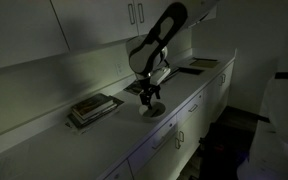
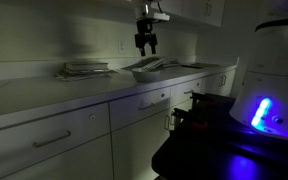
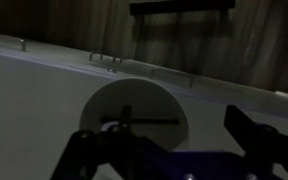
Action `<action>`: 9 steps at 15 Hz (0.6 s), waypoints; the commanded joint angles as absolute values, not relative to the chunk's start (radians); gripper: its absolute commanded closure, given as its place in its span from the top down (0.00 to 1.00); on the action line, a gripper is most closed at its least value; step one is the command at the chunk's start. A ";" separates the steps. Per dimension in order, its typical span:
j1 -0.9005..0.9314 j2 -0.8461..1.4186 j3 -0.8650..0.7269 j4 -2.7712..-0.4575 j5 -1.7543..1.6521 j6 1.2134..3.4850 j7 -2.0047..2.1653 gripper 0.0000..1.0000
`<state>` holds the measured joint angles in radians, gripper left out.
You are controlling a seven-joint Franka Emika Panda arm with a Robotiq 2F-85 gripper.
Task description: Move the white bowl to the left
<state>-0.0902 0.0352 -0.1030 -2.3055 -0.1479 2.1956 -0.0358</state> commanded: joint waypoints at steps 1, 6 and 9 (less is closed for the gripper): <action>-0.074 0.161 -0.094 -2.221 -0.280 2.205 0.058 1.00; -0.042 0.258 -0.091 -2.188 -0.351 2.218 0.071 1.00; -0.024 0.280 -0.092 -2.194 -0.396 2.224 0.065 0.92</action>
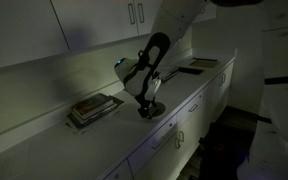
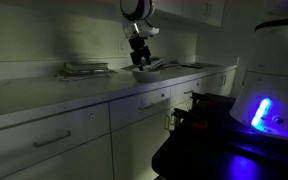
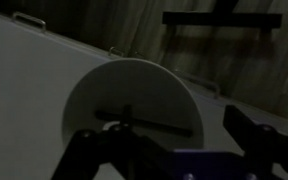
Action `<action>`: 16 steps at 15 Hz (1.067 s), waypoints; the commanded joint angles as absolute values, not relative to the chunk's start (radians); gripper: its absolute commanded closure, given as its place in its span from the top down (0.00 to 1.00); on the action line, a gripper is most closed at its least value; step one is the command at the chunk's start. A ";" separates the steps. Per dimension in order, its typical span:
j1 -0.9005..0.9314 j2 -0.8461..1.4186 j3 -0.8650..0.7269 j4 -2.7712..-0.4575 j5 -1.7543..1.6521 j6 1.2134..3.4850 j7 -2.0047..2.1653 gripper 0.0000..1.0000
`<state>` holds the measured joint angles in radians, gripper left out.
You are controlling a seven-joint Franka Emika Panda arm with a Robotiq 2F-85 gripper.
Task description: Move the white bowl to the left
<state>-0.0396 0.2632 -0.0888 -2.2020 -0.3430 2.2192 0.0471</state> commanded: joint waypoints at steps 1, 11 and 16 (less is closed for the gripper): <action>-0.019 0.286 -0.092 -2.197 -0.415 2.222 0.055 0.78; -0.021 0.281 -0.087 -2.258 -0.464 2.247 0.021 0.01; -0.025 0.257 -0.088 -2.279 -0.466 2.279 0.014 0.01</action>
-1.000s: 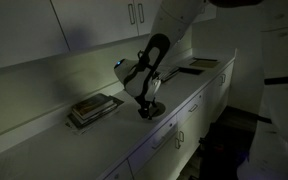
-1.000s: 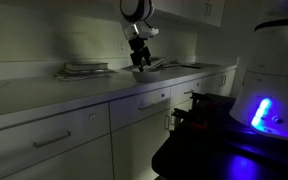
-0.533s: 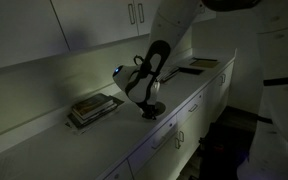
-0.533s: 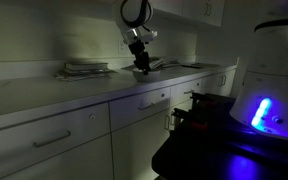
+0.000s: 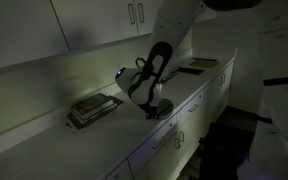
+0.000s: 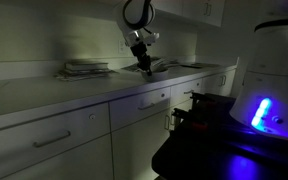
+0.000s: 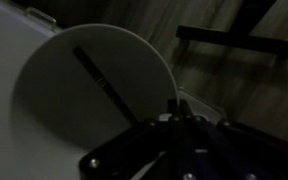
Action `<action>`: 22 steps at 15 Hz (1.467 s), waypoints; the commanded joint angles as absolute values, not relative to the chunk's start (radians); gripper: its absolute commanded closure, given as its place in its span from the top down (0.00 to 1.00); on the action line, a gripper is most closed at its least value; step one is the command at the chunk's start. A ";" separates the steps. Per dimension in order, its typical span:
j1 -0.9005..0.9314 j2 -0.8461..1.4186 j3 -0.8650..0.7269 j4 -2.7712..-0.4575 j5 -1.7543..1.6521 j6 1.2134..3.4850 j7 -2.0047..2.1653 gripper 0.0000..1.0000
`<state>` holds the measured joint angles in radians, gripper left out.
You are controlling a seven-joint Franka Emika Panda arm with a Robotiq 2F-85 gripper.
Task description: Move the white bowl to the left
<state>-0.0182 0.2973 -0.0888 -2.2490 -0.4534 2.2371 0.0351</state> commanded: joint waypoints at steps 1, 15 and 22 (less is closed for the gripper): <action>-0.027 0.249 -0.086 -2.275 -0.460 2.287 0.004 0.01; -0.036 0.381 -0.019 -1.834 -0.065 1.905 -0.196 0.01; -0.008 0.601 0.009 -1.558 -0.096 1.826 -0.186 0.01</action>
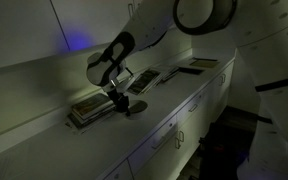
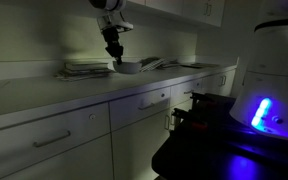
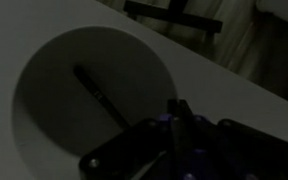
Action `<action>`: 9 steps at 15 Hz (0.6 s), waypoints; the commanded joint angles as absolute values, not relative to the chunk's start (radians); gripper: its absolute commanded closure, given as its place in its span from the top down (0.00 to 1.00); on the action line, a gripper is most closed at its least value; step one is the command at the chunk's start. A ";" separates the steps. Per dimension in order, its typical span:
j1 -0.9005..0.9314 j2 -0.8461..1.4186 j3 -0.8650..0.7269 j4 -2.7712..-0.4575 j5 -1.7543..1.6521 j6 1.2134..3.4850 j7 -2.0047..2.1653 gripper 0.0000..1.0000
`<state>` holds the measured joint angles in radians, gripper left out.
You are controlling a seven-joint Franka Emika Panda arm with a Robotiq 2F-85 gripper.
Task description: Move the white bowl to the left
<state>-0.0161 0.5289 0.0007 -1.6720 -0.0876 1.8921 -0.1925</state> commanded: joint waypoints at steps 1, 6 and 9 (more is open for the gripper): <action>-0.003 0.624 0.013 -1.532 -0.103 1.832 -0.189 0.01; 0.022 0.702 0.014 -1.452 -0.129 1.829 -0.189 0.01; 0.036 0.715 0.009 -1.457 -0.160 1.848 -0.182 0.01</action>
